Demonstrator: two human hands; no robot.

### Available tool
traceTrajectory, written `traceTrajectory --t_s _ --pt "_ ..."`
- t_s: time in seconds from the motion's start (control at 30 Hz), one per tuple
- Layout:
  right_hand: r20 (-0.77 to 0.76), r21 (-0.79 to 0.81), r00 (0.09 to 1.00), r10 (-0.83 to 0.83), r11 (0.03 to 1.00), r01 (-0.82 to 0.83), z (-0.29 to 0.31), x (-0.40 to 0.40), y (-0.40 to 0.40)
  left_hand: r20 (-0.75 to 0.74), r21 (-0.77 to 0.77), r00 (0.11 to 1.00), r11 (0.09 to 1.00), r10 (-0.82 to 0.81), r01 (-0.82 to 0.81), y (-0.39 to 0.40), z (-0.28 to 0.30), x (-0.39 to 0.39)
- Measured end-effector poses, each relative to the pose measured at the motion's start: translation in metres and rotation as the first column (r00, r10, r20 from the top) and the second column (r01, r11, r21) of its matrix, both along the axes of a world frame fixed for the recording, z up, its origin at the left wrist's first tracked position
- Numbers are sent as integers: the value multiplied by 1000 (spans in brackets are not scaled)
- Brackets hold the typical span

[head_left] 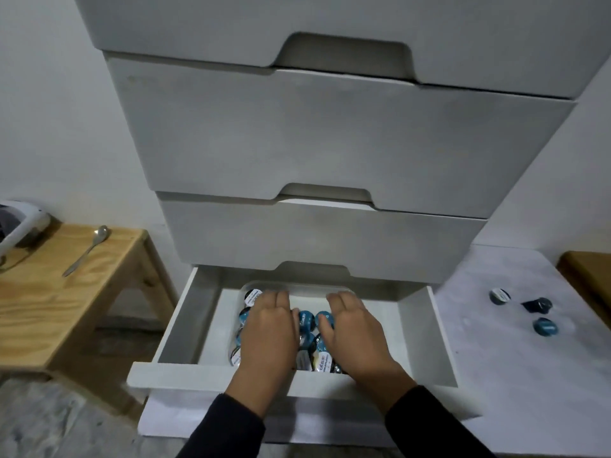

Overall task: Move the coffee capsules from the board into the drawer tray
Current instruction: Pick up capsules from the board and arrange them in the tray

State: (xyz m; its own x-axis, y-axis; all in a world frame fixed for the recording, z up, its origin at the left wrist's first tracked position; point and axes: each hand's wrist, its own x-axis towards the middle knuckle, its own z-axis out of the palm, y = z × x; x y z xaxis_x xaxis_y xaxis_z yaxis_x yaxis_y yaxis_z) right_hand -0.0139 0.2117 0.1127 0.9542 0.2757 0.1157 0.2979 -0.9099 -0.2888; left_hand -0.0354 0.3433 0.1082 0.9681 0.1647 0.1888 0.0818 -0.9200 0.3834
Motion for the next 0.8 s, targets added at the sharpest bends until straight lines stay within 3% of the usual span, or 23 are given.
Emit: traceTrajectory --t_s 0.3,0.43,0.67,0.8 --pt "167 22 977 -131 991 129 18 -17 -152 251 64 948 980 -197 186 -157 22 -4" --pt "173 15 964 -201 979 202 9 -29 -229 219 -18 940 962 -261 271 -234 9 -10" --pt "20 -36 953 -303 952 304 -21 -34 -329 68 -192 944 924 -323 330 -324 -15 -15" --pt "70 -44 955 -288 955 292 -46 -28 -376 -38 -232 940 918 -338 321 -350 -29 0"
